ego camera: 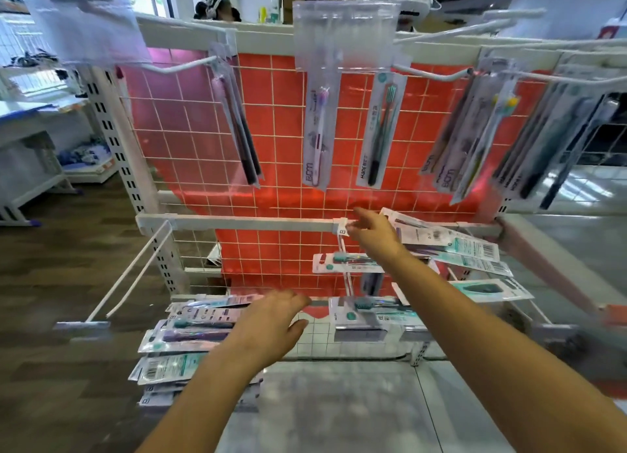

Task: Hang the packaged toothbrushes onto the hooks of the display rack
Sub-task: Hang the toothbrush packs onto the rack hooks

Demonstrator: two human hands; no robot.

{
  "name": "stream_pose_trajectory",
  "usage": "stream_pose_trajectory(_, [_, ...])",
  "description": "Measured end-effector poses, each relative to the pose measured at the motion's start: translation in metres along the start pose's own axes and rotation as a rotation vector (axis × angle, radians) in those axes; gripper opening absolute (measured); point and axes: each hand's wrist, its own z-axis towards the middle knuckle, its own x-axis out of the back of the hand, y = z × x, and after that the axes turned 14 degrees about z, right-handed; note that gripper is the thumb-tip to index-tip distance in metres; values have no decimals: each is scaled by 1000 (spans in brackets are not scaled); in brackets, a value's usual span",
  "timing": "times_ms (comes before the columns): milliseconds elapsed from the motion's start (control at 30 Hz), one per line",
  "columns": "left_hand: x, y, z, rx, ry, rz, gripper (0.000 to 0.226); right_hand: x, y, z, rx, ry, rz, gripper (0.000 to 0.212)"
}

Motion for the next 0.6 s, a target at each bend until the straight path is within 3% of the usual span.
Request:
stream_pose_trajectory(133, [-5,11,2,-21,-5,2,40,20,31,-24,-55,-9,-49,36])
stream_pose_trajectory(367, [-19,28,12,-67,-2,-6,40,60,58,-61,-56,8,-161,29])
stream_pose_trajectory(600, [-20,38,32,-34,31,1,35,99,64,-85,1,-17,-485,29])
